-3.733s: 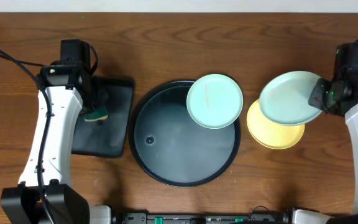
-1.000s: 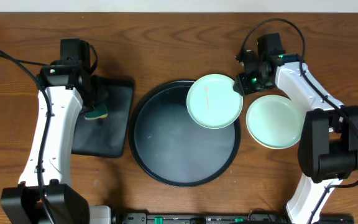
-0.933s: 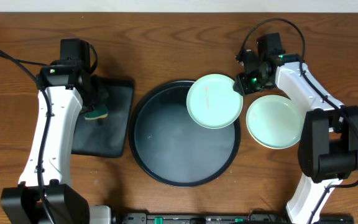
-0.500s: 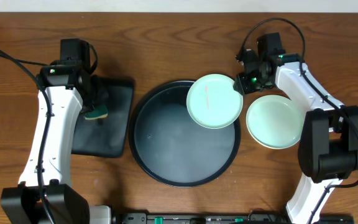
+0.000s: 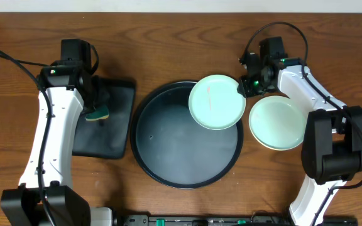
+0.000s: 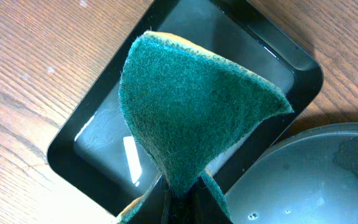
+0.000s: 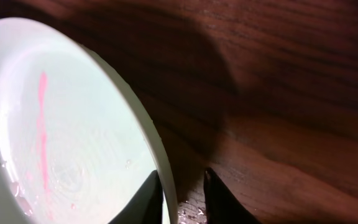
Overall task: Clean dirty plates on tray and stack at the side
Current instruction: 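Return right gripper to the round tray and grip the last mint-green plate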
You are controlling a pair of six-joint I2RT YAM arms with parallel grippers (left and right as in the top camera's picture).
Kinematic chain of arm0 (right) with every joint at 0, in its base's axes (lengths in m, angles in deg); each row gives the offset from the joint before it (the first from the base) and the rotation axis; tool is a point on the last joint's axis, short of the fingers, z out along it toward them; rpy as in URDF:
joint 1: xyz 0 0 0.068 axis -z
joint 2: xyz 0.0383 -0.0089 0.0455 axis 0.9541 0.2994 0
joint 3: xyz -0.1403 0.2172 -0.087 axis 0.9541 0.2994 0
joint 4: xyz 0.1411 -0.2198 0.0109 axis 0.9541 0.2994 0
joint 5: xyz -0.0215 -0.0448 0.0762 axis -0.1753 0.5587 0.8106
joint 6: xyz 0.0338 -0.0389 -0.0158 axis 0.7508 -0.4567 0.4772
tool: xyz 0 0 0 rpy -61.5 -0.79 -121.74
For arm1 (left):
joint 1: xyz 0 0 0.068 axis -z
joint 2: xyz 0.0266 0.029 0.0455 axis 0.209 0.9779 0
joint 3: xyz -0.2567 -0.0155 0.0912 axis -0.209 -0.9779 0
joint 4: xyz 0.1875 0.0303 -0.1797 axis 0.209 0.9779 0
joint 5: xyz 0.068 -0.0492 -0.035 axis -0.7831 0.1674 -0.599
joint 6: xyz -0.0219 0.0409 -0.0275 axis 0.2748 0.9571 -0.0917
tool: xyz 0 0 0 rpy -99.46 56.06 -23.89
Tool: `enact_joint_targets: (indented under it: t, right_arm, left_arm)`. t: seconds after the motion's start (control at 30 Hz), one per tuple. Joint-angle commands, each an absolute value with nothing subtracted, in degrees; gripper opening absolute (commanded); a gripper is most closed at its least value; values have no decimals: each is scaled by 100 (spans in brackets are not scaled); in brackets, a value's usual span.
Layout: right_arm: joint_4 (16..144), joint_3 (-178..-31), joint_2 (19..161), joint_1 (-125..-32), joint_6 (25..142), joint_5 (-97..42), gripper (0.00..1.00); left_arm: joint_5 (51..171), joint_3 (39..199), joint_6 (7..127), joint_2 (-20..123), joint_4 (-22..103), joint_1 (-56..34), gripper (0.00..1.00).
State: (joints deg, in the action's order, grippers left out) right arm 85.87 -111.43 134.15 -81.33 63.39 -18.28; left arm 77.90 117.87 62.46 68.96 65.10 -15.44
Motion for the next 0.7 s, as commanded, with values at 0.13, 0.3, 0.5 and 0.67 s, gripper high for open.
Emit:
enact_joint_targets:
  t: [0.13,0.3,0.5,0.67]
  right_arm:
    - [8565,-11097,13479,-8256,6474,-1802,17]
    - [8565,-11093,13479,-8337,6472,-1799,5]
    - [8653,-11126,13383,-8431,6629,-1474,1]
    - [9053,-11364,13118,-8553,6867,-1032,1]
  left_arm:
    - [7692,11796,6294,6966,6503,-1568,7]
    - [7692,11796,6294,6966,6503,-1570,8]
    - [7692,11796,6296,6966,6505,-1568,7]
    - [7692,11796,6294,6966,6505,-1564,8]
